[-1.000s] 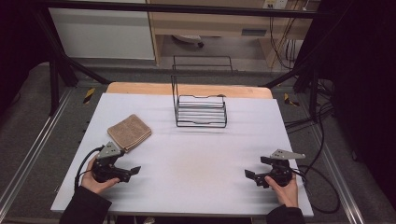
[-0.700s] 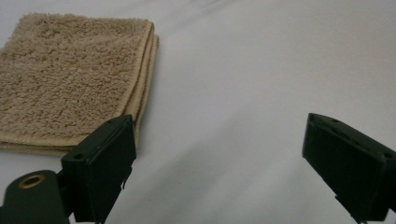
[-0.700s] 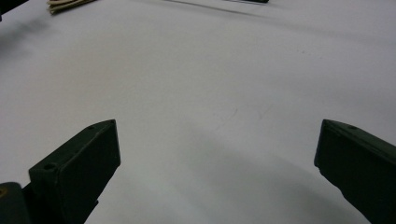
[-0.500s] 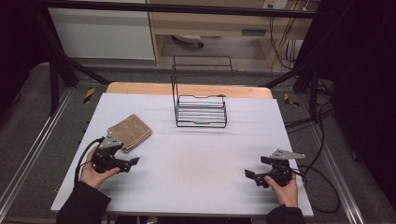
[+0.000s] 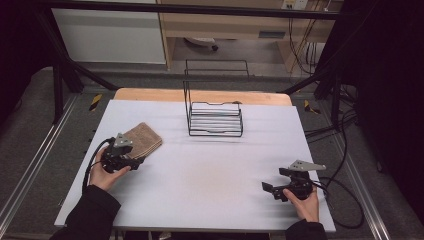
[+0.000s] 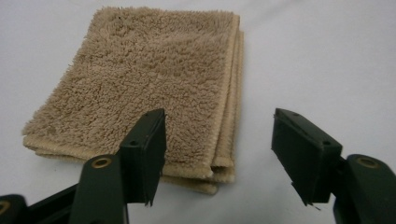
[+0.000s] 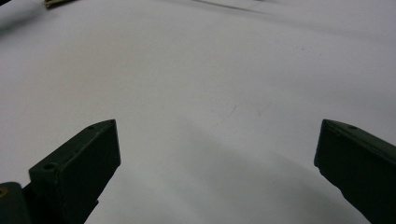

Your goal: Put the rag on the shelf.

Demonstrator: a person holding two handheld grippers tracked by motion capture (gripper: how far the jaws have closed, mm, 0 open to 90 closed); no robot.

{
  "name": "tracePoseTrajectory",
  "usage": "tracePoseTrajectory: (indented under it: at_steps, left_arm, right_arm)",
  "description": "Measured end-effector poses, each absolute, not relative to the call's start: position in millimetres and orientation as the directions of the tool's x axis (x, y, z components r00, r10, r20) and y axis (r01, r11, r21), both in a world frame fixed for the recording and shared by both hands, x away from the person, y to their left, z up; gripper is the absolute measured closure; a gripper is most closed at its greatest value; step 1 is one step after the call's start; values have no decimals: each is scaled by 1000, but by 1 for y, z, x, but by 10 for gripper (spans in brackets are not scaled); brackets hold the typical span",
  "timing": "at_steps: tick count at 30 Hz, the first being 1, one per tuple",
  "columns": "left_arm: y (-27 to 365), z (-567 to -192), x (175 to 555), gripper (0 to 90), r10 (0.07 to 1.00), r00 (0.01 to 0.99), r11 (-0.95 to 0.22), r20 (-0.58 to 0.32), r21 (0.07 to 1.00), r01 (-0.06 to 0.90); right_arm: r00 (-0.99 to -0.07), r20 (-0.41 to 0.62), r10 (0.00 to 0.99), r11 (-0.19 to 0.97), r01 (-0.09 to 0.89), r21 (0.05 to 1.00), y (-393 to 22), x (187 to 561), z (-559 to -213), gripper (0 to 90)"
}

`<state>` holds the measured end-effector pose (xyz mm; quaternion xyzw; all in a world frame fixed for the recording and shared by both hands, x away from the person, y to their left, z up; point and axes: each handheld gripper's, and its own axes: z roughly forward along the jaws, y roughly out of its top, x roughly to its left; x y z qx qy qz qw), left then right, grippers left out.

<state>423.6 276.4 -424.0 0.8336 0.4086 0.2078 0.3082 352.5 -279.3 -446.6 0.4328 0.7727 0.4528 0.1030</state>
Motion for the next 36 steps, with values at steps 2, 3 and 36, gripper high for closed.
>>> tracePoseTrajectory:
  at_steps: [2, 3, 36]
  left_arm:
    - [276, -428, 427, 376, 807, 583, -480, 93, 678, 556]
    - [276, -430, 429, 391, 808, 582, -480, 92, 676, 560]
    - [279, -438, 443, 759, 817, 560, -506, 134, 633, 586]
  right_arm:
    - [-604, 230, 763, 216, 574, 790, -279, 353, -447, 7]
    - [-604, 231, 762, 216, 575, 789, -279, 353, -447, 8]
    - [-598, 235, 766, 213, 582, 784, -279, 353, -447, 10]
